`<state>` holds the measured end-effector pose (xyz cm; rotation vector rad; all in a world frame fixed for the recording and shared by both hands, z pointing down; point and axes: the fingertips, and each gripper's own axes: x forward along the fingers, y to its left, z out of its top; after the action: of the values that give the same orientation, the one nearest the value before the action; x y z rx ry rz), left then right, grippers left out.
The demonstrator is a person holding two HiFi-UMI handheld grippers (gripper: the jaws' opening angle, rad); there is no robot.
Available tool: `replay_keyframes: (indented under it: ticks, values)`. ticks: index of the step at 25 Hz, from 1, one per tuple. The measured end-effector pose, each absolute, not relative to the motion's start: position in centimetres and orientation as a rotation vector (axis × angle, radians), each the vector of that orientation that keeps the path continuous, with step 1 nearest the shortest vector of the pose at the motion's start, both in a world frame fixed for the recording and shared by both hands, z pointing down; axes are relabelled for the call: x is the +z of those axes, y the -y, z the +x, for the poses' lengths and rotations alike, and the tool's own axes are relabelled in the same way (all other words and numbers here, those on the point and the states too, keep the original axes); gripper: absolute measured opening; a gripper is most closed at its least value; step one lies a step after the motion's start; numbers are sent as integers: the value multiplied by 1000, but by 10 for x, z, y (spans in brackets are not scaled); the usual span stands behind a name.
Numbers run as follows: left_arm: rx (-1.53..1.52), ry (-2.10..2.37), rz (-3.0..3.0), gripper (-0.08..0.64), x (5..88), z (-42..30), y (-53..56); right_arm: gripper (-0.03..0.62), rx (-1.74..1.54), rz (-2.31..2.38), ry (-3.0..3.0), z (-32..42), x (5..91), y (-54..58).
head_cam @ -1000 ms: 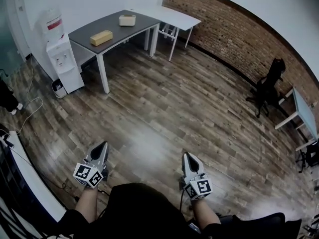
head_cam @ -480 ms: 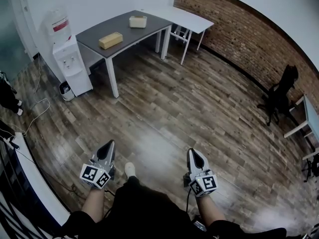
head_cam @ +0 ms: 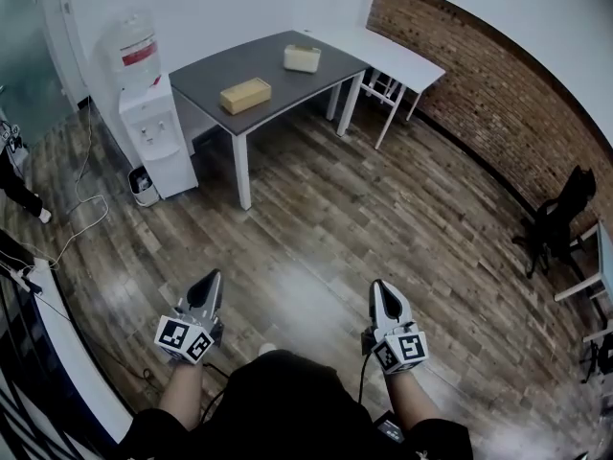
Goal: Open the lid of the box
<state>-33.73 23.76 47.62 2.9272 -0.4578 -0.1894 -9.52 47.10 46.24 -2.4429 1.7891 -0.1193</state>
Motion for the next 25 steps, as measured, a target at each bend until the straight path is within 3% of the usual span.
replay_keyframes:
  ticks: [12, 25]
  values:
    - [-137, 596, 2837, 0, 499, -315, -149, 3, -234, -2393, -1895, -54, 486, -357]
    - [-87, 720, 2862, 0, 492, -177, -37, 3, -205, -2257, -1960, 91, 491, -219]
